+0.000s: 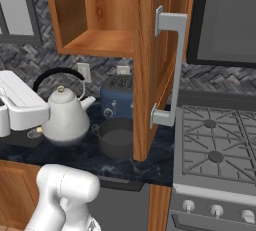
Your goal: Pick the kettle from the cabinet and place it on a stove burner. Then pick the pot from the counter and place it on another stove burner. Finally, turn both burners on.
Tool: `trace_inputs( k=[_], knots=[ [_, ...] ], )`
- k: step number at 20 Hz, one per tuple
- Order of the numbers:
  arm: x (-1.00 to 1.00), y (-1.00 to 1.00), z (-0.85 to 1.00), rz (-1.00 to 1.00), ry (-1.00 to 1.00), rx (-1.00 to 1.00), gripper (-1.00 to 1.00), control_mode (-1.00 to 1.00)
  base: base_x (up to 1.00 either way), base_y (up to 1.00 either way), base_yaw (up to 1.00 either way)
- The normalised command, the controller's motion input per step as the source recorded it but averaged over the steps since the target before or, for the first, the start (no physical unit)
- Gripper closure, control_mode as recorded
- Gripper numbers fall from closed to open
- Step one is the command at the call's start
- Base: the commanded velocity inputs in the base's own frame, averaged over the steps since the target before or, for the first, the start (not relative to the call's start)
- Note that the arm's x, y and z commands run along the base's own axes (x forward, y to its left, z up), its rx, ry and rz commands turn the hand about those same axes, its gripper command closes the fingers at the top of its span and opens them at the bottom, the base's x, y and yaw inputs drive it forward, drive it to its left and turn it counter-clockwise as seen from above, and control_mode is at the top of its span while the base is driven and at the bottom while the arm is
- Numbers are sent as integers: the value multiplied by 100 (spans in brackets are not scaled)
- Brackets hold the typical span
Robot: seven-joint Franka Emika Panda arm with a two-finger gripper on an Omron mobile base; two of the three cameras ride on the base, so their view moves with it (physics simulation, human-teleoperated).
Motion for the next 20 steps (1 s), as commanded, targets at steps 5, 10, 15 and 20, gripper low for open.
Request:
trace_inputs(
  k=[5,10,15,20],
  knots=[
    [4,0,-5,0,0,2,100,-100,0,0,0],
    [0,-1,-9,0,0,4,100,-100,0,0,0],
    [0,0,-2,0,1,1,100,-100,0,0,0],
    [0,0,-7,0,0,4,100,-100,0,0,0]
  ],
)
